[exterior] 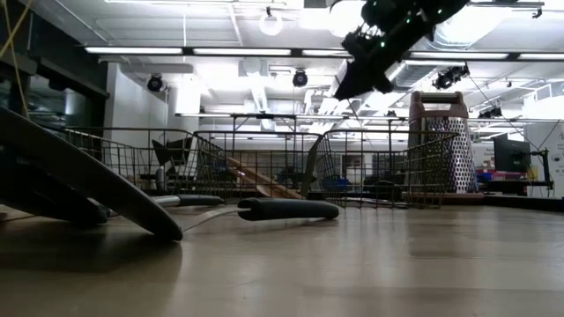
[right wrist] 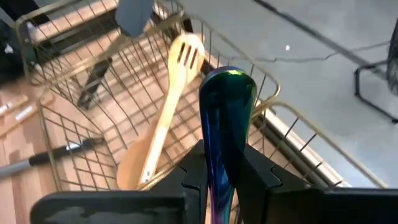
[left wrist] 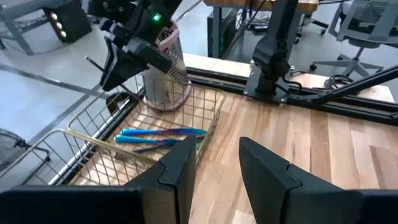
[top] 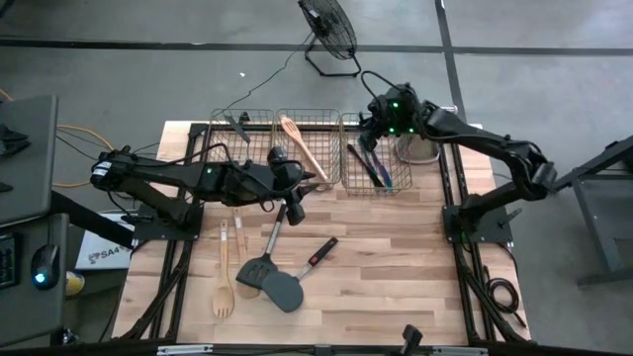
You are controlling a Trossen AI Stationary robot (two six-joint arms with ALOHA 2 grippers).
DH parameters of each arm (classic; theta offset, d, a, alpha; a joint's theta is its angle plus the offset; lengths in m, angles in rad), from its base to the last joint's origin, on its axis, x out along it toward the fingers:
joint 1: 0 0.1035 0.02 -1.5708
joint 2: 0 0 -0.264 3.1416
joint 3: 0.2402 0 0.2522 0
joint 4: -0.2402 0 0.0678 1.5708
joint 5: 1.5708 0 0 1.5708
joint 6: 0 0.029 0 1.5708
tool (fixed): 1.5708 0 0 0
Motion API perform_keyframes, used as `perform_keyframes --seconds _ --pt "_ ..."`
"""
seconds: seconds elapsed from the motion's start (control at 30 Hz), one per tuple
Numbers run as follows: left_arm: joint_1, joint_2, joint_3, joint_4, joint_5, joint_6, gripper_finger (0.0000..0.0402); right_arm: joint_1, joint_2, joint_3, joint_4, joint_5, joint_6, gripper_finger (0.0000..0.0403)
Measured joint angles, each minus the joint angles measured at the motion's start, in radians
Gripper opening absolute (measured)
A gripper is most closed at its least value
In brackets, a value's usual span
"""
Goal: Pick & Place Kitchen Items
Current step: Put the blue knife into the right wire basket
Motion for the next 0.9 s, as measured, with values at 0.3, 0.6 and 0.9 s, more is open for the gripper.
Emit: perform_keyframes --seconds 0.3,0.6,0.9 --pt "0.000 0.000 0.000 -0.038 -0.025 -0.052 0.0122 -0.029 0.102 0.000 -0.044 -0.016 0.000 0.0047" --pt "0.000 0.000 0.000 -0.036 -0.042 -0.068 0.0122 -0.055 0.168 0.000 -0.075 -0.016 0.022 0.0047" --pt "0.000 0.000 0.000 -0.036 -0.060 -0.075 0.0122 -0.077 0.217 0.000 -0.114 -0.039 0.107 0.0047"
